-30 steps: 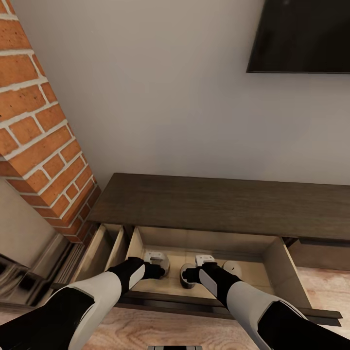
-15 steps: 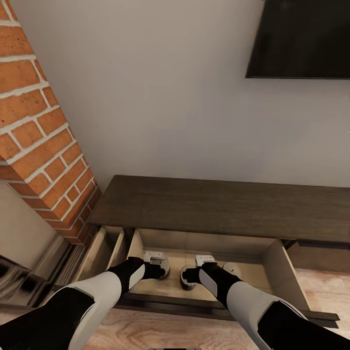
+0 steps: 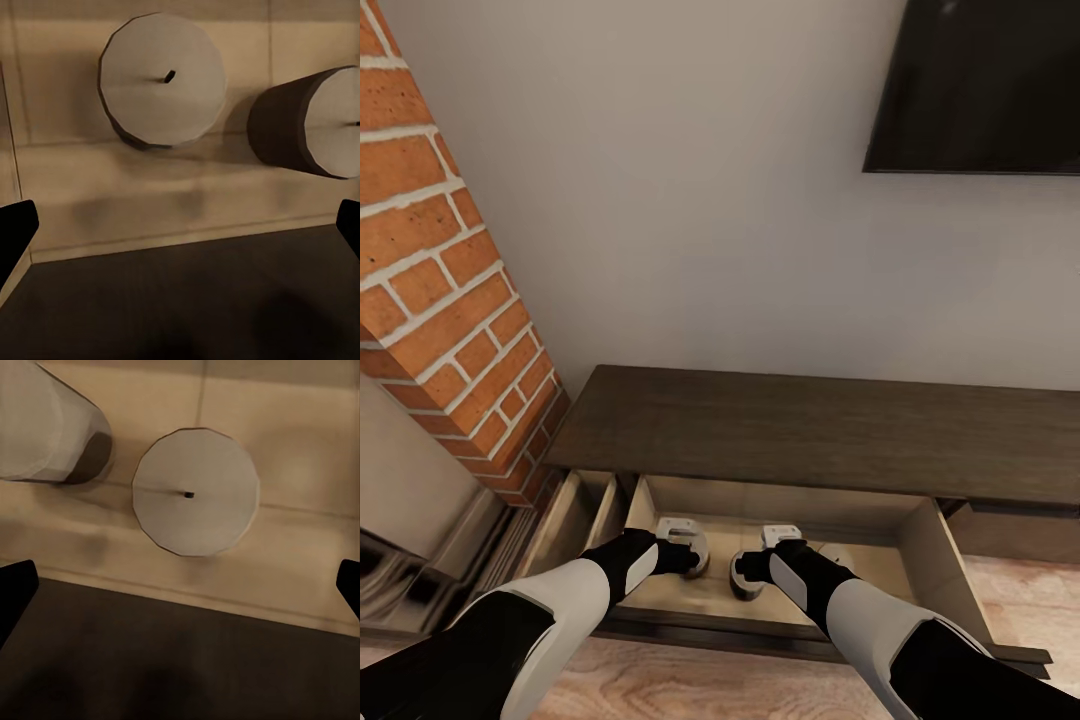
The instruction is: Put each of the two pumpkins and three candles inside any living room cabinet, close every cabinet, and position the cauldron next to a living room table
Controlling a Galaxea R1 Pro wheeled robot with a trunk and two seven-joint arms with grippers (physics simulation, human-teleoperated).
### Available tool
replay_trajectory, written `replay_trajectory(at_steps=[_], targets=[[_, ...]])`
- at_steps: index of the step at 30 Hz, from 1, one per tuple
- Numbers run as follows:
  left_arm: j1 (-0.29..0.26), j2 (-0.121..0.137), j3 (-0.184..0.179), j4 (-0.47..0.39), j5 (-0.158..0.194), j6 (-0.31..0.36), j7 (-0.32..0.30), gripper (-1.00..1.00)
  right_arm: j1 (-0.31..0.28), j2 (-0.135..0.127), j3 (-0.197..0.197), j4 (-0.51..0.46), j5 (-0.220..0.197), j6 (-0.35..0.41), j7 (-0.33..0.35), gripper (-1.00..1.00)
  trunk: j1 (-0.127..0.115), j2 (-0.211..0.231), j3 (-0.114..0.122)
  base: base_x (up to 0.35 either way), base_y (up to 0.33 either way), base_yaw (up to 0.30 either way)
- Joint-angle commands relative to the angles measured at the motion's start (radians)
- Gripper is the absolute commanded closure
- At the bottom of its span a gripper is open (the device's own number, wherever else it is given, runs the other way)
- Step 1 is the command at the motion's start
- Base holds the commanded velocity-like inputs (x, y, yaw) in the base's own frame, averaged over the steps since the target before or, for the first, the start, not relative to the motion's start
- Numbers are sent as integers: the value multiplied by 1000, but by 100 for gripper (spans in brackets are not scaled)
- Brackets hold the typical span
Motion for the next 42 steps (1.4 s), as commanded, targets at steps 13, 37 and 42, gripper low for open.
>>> replay_trajectory(at_steps=[13,37,42], targets=[[0,0,-9,-1,9,5,5,-100,-1,0,6,-1,-8,4,-6,-100,0,0,-1,0,0,0],[0,0,-9,-2,8,49,7,-100,0,0,6,-1,-8,4,-8,-100,-92,168,82,0,0,0],[0,0,-9,-2,8,50,8,-100,0,0,5,-1,-9,4,-8,-100,-111,203,98,0,0,0]])
